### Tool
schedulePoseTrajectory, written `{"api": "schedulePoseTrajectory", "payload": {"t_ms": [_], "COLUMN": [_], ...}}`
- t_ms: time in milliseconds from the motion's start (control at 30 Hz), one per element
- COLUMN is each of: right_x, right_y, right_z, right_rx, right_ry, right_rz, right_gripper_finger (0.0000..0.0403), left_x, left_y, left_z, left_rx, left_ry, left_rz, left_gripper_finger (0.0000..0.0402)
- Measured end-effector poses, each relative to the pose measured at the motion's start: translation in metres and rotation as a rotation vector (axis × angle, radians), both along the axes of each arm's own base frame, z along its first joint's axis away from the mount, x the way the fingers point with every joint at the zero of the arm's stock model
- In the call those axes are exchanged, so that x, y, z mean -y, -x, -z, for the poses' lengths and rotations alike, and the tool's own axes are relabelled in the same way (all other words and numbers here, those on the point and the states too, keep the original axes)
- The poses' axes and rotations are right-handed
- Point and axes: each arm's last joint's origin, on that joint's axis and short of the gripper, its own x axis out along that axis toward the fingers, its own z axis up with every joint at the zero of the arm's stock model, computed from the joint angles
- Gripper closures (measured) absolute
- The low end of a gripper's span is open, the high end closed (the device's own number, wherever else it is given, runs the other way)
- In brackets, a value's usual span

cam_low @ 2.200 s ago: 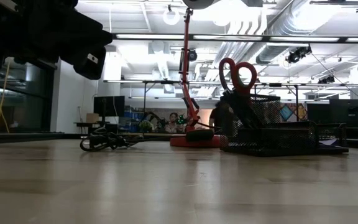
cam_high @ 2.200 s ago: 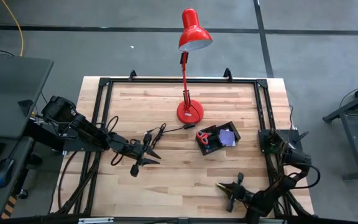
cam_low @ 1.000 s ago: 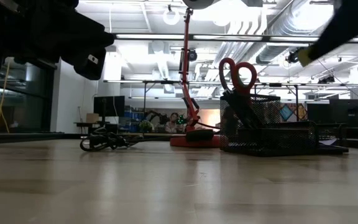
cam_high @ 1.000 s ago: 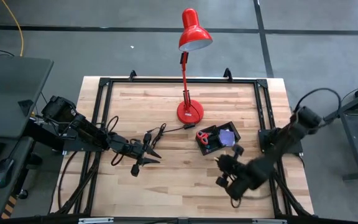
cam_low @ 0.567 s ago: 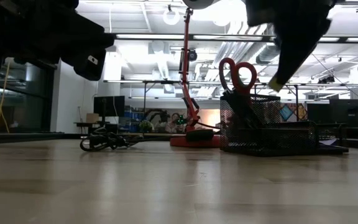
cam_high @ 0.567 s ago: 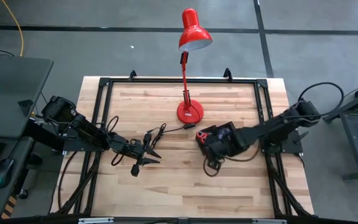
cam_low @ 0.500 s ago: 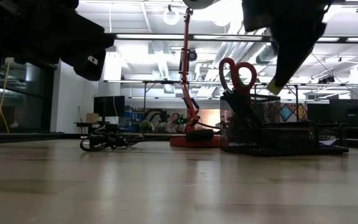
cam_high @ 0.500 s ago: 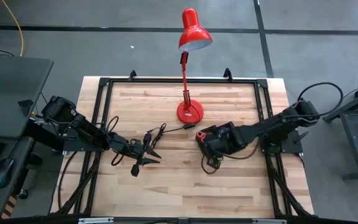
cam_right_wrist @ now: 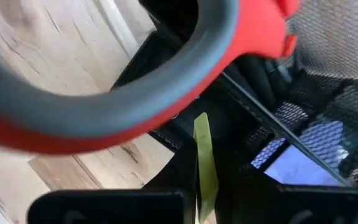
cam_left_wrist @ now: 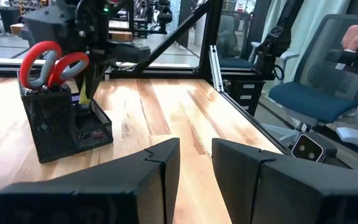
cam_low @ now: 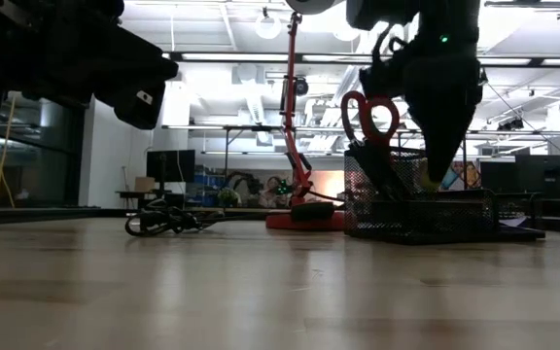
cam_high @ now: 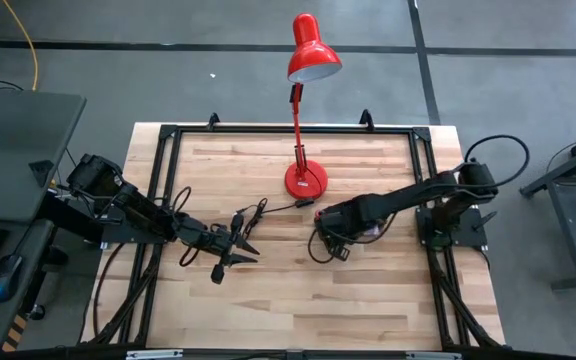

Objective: Pick and place office supplies into organizer
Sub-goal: Put the green eraser into the desk organizer

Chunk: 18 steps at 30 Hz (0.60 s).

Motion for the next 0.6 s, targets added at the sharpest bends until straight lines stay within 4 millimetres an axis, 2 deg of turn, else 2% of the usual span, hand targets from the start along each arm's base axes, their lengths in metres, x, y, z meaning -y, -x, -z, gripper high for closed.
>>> {"api": "schedulePoseTrajectory", "payload": {"t_ms": [233,600], "right_x": [0.0048,0.0034], "right_y": [-0.0043,-0.0093], "right_z": [0.0070,0.0062], "right_rx": [-0.018,0.037], "right_ry": [-0.010,-0.012], "right_rz": [-0.008,-0.016], "right_gripper_finger": [0.0397,0.0306], "left_x": [0.0000,0.0000], "left_y": [0.0000,0.0000], "left_z": [0.0000,0.0001], "left_rx": [0.000,-0.001], "left_ry": [0.001,0.000], "left_rz": [0.000,0.000], "left_gripper_finger": [0.0318,0.0318]}}
